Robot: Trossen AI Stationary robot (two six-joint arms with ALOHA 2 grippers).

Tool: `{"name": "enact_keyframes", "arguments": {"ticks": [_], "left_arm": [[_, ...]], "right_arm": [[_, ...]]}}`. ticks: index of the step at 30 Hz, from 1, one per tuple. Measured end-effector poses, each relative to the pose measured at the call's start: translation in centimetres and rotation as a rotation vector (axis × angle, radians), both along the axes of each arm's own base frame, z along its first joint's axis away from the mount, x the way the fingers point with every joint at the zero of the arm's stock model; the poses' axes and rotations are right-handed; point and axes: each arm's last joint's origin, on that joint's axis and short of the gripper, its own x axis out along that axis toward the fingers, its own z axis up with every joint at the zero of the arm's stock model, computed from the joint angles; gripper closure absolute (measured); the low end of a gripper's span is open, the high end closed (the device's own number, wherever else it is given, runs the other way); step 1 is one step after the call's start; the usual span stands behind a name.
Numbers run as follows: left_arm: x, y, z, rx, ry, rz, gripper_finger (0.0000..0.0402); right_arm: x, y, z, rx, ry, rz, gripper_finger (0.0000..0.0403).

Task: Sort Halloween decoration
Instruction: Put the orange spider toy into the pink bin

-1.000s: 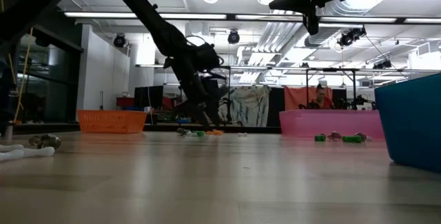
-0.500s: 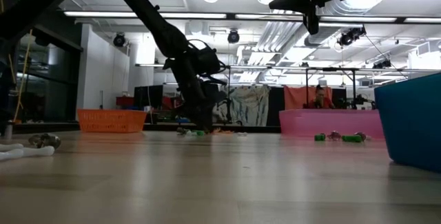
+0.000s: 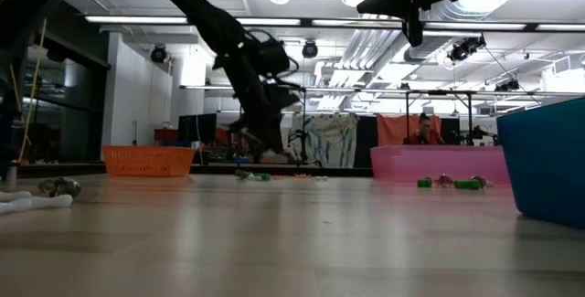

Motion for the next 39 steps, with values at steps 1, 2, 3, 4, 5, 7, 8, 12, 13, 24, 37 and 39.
{"name": "enact_keyframes", "arguments": {"ticks": [1,2,3,4,5,7,8,12,13,24,37,39], "left_arm": [[-0.1,-0.1,0.6,0.007,-0.012,0.0,0.0399],[-0.2,-0.1,1.2,0.017,-0.026,0.0,0.04],[-0.3,-0.3,2.0,0.024,-0.041,-0.003,0.04],[-0.5,-0.6,2.8,0.028,-0.061,-0.01,0.04],[-0.5,-0.9,3.6,0.036,-0.083,-0.02,0.04],[-0.5,-1.9,5.2,0.038,-0.139,-0.06,0.0401],[-0.6,-2.6,6.0,0.031,-0.177,-0.099,0.0401],[-1.2,-6.7,9.1,0.044,-0.373,-0.235,0.0401],[-1.5,-7.9,9.8,0.059,-0.43,-0.259,0.0401],[-7.6,-18.5,12.0,0.257,-1.007,-0.363,0.0401],[-5.3,-19.5,11.4,0.298,-0.737,-0.524,0.0401],[-4.6,-19.4,11.6,0.303,-0.72,-0.547,0.0401]], "right_arm": [[0.0,0.0,0.0,0.0,0.0,0.0,0.0403],[0.0,0.0,0.0,-0.003,0.003,0.001,0.0403],[0.0,0.0,0.0,-0.007,0.005,0.002,0.0403],[0.0,0.0,0.0,-0.011,0.006,0.003,0.0403],[0.0,0.0,0.0,-0.012,0.006,0.003,0.0403],[0.0,0.0,0.0,-0.013,0.007,0.003,0.0403],[0.0,0.0,0.0,-0.013,0.007,0.004,0.0403],[0.0,0.0,0.0,-0.035,0.011,0.015,0.0403],[0.0,0.0,0.0,-0.038,0.01,0.019,0.0403],[1.0,2.1,1.1,-0.095,-0.12,0.124,0.0403],[6.4,3.4,-0.3,-0.192,-0.107,0.214,0.0319],[7.0,3.3,-0.6,-0.233,-0.078,0.224,0.0297]]}}
